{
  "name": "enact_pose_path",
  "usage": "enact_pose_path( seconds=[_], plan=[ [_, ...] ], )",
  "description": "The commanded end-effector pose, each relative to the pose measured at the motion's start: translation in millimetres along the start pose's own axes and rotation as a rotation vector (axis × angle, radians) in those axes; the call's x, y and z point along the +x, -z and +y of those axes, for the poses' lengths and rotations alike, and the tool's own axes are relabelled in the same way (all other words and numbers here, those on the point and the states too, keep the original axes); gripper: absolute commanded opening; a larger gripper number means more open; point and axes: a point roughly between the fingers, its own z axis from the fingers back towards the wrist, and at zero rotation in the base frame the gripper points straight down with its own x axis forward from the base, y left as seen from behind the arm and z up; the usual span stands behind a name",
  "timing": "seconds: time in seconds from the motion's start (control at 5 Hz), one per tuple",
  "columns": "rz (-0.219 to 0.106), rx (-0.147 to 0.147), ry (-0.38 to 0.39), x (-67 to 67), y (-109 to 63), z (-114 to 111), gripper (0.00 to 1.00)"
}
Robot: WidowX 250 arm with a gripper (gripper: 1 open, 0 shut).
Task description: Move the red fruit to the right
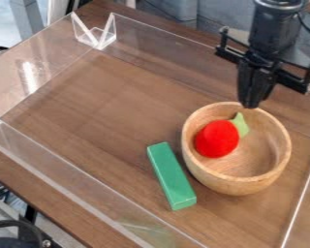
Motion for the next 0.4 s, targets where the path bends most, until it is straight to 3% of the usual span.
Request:
enact_pose_path(
  seconds=[0.0,0.2],
  plan=[
    [-0.055,-0.003,-0.021,1.3,-10.8,4.6,1.00],
    [-0.054,-0.004,-0.045,1.7,-4.3,12.4,1.00]
  ],
)
